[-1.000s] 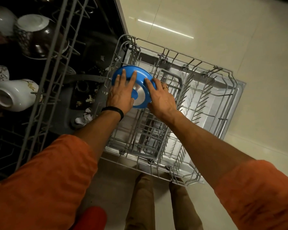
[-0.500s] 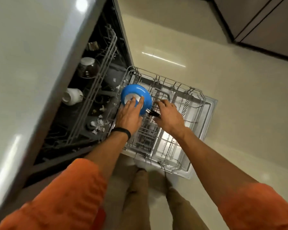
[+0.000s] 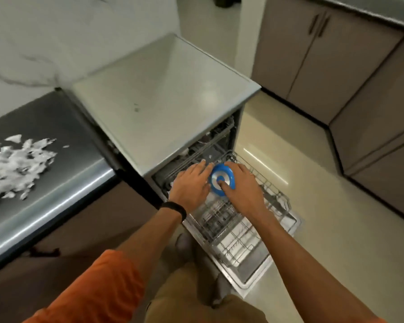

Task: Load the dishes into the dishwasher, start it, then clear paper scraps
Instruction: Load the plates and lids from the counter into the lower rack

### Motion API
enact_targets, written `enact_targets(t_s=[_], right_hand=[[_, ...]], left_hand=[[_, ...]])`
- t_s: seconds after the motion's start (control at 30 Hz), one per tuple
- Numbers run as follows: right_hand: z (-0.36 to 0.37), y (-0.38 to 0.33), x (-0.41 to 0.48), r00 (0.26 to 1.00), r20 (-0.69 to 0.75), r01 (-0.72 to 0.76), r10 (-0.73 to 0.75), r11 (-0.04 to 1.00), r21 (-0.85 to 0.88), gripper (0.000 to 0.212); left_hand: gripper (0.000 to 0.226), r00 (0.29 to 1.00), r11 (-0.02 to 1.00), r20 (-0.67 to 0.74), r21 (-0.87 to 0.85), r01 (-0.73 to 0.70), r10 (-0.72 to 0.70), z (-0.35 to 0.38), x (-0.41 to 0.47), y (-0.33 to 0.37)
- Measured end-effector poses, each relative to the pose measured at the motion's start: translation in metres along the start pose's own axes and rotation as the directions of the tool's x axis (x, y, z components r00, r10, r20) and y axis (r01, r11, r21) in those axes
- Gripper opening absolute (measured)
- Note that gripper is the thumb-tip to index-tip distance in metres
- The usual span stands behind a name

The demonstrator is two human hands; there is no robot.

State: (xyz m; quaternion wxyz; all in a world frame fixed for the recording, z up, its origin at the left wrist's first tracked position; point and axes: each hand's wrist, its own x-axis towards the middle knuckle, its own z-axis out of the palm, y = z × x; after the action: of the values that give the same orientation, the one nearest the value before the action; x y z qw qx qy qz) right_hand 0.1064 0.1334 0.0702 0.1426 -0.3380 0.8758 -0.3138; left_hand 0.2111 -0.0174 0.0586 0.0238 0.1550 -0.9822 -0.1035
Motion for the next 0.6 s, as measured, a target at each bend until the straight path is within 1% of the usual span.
enact_targets(t_s=[0.1, 0.2, 0.3, 0.4, 0.6], right_hand=[[-0.006, -0.053, 0.003, 0.989, 0.002, 0.146, -0.146, 0.989, 0.008, 0.054], [-0.005, -0.107, 0.004, 0.955, 0.023, 0.295, -0.296, 0.955, 0.019, 0.053], [0.008, -0.156, 0.003, 0.911, 0.049, 0.409, -0.409, 0.912, 0.022, 0.052], [0.035, -0.208, -0.002, 0.869, 0.103, 0.486, -0.485, 0.874, 0.017, 0.054], [0.108, -0.304, -0.030, 0.761, 0.192, 0.619, -0.619, 0.782, 0.068, 0.054]], left_hand=[[0.062, 0.990, 0.996, -0.110, -0.008, 0.093, -0.094, -0.040, -0.027, -0.016], [0.062, 0.955, 0.980, -0.220, -0.032, 0.196, -0.198, -0.079, -0.062, -0.042], [0.063, 0.899, 0.947, -0.301, -0.067, 0.314, -0.319, -0.109, -0.104, -0.072], [0.064, 0.834, 0.904, -0.353, -0.101, 0.416, -0.424, -0.128, -0.153, -0.111], [0.064, 0.713, 0.815, -0.421, -0.130, 0.564, -0.561, -0.156, -0.256, -0.187]])
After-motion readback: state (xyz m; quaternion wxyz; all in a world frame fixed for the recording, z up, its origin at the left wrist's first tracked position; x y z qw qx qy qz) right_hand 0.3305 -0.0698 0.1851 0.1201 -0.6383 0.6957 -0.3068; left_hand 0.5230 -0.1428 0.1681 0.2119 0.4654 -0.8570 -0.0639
